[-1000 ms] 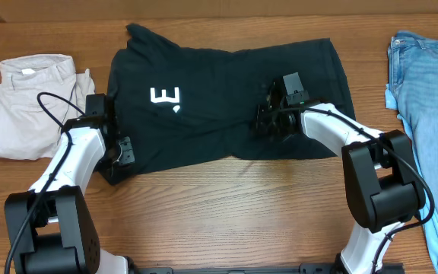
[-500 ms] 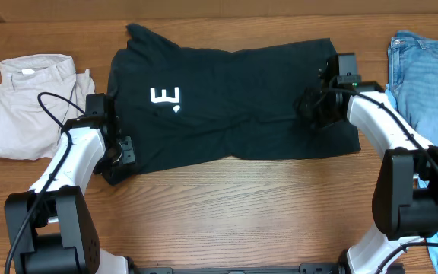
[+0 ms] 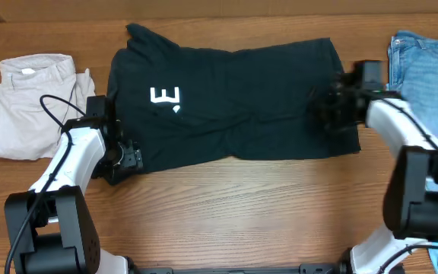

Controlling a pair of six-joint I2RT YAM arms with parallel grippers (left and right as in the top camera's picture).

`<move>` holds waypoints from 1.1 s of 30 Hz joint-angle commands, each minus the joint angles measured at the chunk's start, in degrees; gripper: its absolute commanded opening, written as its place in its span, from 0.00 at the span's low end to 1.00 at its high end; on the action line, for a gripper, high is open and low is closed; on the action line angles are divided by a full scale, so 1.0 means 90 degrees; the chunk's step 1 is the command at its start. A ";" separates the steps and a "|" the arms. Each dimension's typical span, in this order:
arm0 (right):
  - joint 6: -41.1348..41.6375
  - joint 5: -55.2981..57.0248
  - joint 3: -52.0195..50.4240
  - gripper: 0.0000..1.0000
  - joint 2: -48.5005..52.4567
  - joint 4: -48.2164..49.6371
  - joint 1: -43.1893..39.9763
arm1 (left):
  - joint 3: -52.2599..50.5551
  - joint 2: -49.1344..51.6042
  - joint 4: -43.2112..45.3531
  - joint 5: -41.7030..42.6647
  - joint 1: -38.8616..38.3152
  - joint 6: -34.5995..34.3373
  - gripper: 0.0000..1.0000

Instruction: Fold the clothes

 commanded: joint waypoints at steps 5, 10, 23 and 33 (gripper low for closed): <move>-0.0750 0.0537 0.0253 0.45 -0.0622 -0.2586 -0.1705 | -0.0044 0.0022 0.0330 0.0350 0.0029 0.0027 0.86; -0.0148 0.0814 -0.1304 0.45 -0.0500 -0.1013 -0.1685 | -0.0058 0.0024 0.0376 0.0345 0.0029 0.0032 0.86; 0.0153 0.2805 -0.1528 0.04 -0.0503 -0.0253 -0.1848 | -0.0134 0.0024 0.0486 0.0321 0.0029 0.0151 0.82; -0.0270 0.1710 -0.1331 0.57 -0.0828 -0.0651 -0.1877 | 0.0146 0.0007 0.0265 0.0486 0.0029 0.0340 0.89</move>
